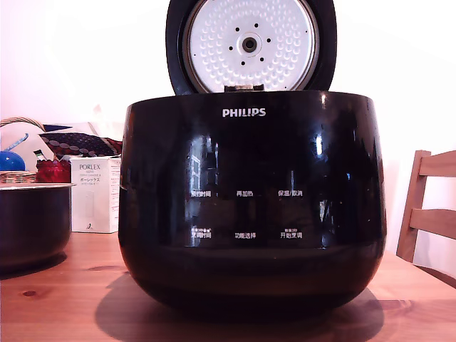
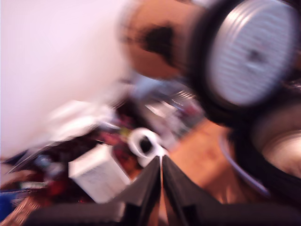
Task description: Pick up the metallic pot next to the rice cooker
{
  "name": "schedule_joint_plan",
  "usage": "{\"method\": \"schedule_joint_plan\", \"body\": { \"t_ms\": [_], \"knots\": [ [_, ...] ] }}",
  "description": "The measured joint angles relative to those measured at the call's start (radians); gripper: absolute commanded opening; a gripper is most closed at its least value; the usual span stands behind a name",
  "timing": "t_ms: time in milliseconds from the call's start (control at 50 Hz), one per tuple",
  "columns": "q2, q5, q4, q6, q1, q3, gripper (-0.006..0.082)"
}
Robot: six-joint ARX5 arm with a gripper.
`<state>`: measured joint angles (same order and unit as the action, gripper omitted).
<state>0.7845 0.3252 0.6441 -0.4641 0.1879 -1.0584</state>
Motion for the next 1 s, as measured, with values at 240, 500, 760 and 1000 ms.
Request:
{"method": "schedule_joint_plan", "body": {
  "t_ms": [240,500,760,1000],
  "knots": [
    [0.240,-0.062,0.344,-0.249,0.000,-0.148,0.0033],
    [0.422,-0.224,0.462,-0.274,0.000,-0.196,0.0451],
    [0.593,-0.306,0.482,-0.274,-0.001,-0.202,0.0501],
    [0.733,-0.311,0.446,-0.274,-0.012,-0.202,0.0506]
  ]
}}
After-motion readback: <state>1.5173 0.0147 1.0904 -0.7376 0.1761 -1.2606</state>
